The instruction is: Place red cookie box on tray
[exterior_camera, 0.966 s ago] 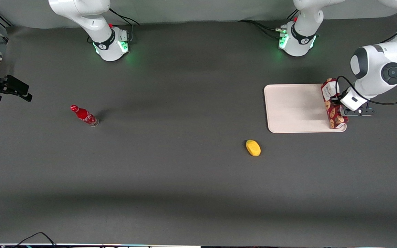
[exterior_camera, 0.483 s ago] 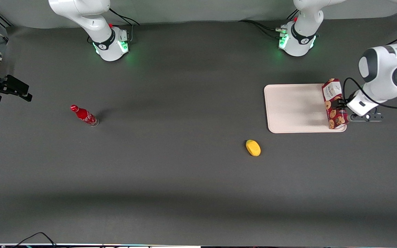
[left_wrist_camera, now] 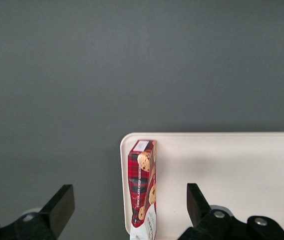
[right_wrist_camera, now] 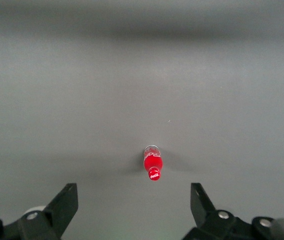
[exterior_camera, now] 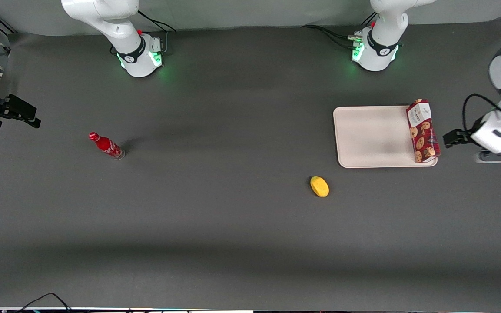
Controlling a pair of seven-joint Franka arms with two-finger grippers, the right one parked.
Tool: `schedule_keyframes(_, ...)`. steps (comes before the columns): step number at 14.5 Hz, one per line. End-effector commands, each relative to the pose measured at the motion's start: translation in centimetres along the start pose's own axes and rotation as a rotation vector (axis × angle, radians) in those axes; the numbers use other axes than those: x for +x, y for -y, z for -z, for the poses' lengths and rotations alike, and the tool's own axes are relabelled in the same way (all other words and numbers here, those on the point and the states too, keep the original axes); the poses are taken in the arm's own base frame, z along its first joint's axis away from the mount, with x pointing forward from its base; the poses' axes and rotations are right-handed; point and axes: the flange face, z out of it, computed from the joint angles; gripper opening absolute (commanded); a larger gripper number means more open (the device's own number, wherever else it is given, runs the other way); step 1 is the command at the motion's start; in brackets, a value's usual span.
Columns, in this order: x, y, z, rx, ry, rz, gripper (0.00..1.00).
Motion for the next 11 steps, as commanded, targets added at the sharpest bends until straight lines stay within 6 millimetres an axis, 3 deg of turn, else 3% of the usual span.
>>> schedule_keyframes(1,1.7,0.2,6.9,-0.03,-0.022,0.052,1.0)
schedule_keyframes(4,1.9,-0.5,12.9,-0.033,-0.006,0.036,1.0)
schedule_keyframes(6,1.5,-1.4,15.6,-0.041,-0.011,0.019,1.0)
schedule_keyframes(8,1.1,-2.1,17.6,-0.123,-0.016,0.024,1.0)
schedule_keyframes(11,0.8,-2.2,18.3,-0.131,-0.005,0.014,1.0)
